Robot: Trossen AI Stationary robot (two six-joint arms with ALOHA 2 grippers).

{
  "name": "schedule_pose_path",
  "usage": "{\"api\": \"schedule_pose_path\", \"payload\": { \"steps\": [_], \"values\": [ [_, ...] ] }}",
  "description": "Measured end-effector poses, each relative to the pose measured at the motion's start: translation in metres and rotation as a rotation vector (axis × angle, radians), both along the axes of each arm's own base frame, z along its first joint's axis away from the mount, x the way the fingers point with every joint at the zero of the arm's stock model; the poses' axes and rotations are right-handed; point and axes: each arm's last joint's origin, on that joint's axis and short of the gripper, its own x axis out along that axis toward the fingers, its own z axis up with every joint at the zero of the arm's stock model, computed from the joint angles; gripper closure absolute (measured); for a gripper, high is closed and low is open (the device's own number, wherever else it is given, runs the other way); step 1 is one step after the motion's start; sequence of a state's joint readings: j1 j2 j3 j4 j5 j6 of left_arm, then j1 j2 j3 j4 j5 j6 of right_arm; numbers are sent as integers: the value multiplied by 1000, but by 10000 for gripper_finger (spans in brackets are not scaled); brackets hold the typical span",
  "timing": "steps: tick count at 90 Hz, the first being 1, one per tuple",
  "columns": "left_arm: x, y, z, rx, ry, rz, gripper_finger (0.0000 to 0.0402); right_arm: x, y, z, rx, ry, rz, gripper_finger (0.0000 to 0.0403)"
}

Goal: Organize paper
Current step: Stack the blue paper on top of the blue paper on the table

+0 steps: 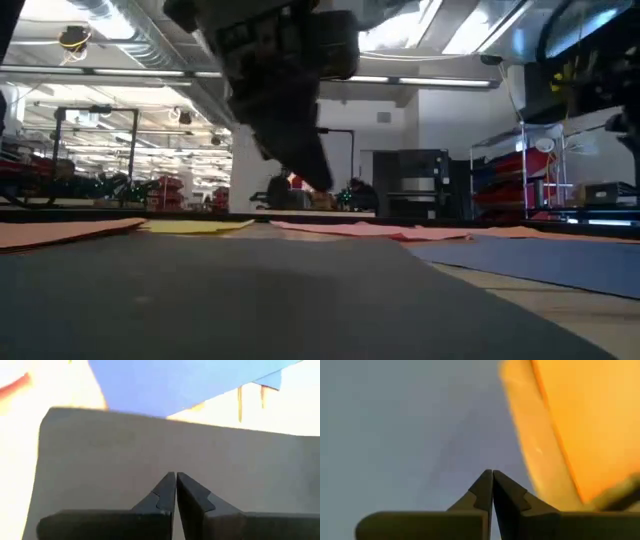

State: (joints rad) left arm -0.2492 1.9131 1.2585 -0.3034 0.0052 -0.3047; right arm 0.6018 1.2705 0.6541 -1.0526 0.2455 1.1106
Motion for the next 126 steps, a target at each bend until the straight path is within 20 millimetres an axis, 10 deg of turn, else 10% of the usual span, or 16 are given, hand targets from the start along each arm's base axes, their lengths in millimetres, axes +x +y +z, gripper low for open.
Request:
{"api": "schedule_pose_path", "payload": {
  "steps": [56,126],
  "values": [
    [62,2,-21,8,-2,-99,402,-13,-8,-25,0,17,-89,403],
    [80,44,-32,79,-46,-22,402,-16,-9,-43,64,-33,-113,403]
  ]
}}
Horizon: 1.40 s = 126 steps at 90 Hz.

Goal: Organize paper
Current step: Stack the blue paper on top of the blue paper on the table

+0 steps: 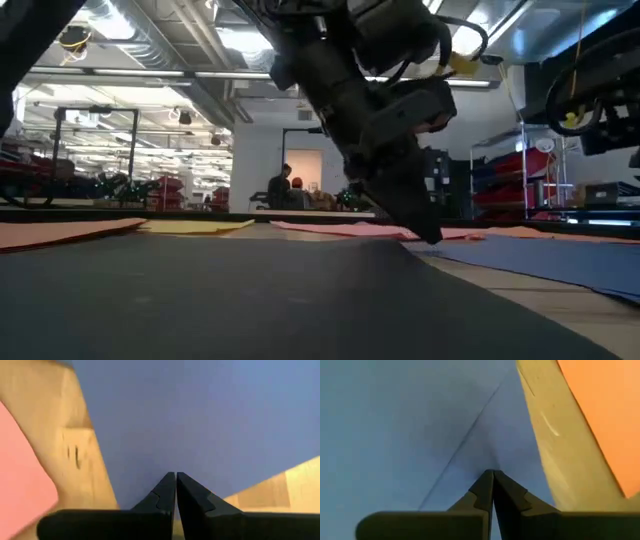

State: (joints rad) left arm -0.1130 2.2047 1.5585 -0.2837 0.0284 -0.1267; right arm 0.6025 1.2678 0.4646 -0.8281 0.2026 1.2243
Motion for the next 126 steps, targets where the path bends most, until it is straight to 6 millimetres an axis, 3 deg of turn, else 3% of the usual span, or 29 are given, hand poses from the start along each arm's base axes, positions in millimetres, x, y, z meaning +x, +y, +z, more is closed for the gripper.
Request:
{"api": "schedule_pose_path", "payload": {
  "steps": [27,57,87,126],
  "values": [
    [9,3,-13,-25,5,-19,402,0,0,-1,1,-1,1,403],
    [-5,-8,40,92,89,-59,402,0,0,-1,-2,5,9,403],
    [3,-10,3,88,127,-64,402,0,0,-1,0,4,10,403],
    [19,12,-5,65,13,-51,402,0,0,-1,3,3,19,403]
  ]
}}
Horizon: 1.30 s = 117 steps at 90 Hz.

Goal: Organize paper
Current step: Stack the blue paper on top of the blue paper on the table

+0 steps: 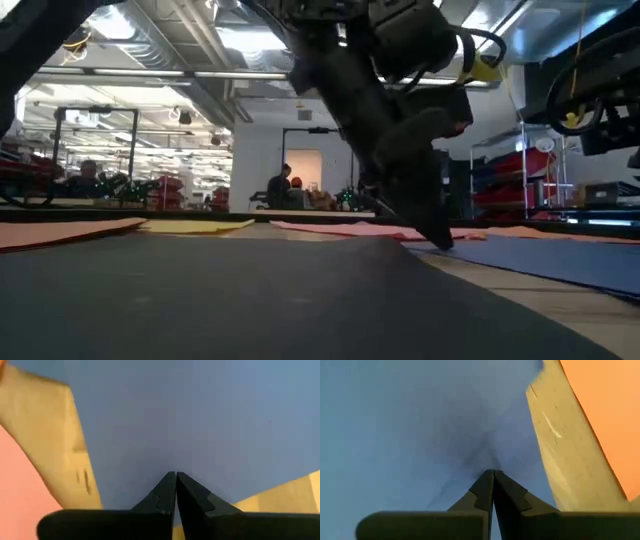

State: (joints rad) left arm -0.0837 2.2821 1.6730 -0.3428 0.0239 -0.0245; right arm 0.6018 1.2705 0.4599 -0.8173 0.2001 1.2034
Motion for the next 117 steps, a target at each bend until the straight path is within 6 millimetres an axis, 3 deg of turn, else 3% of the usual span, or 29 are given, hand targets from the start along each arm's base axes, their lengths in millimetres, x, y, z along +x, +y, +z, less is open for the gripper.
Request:
{"api": "schedule_pose_path", "payload": {
  "steps": [21,37,44,56,74,117],
  "values": [
    [2,11,2,5,-16,18,402,0,0,0,2,-3,2,403],
    [-2,3,37,9,0,-1,402,0,0,0,2,-2,4,403],
    [-6,-2,43,21,43,-26,402,0,0,0,2,-2,4,403],
    [-12,-5,32,64,137,-17,402,0,0,0,2,-2,5,403],
    [-12,7,15,138,205,70,402,0,0,0,2,-2,5,403],
    [-5,29,12,149,157,120,402,0,0,0,4,-1,6,403]
  ]
}}
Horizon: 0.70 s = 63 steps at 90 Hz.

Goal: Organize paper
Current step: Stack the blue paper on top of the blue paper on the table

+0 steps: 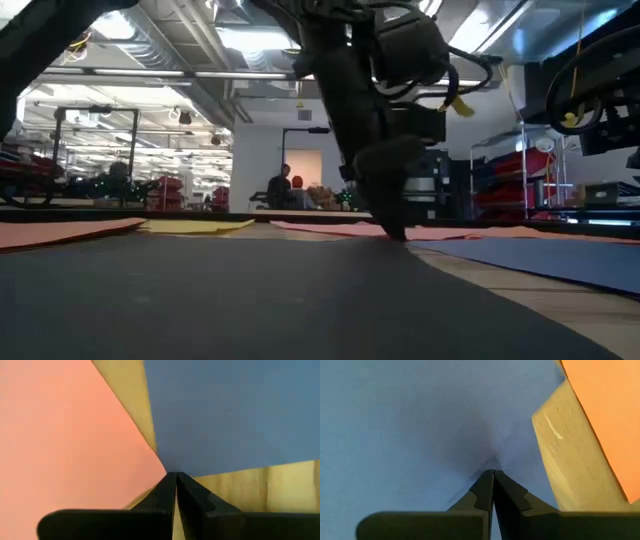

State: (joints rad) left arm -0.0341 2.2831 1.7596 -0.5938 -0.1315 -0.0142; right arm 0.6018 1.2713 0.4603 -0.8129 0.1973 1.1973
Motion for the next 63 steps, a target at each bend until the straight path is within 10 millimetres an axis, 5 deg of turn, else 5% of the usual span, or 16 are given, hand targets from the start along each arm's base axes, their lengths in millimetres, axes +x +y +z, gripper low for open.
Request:
{"api": "schedule_pose_path", "payload": {
  "steps": [18,63],
  "values": [
    [5,0,2,-9,-59,-14,402,4,3,6,7,3,19,403],
    [3,-7,9,-5,-60,-48,402,27,16,62,-56,-40,87,403]
  ]
}}
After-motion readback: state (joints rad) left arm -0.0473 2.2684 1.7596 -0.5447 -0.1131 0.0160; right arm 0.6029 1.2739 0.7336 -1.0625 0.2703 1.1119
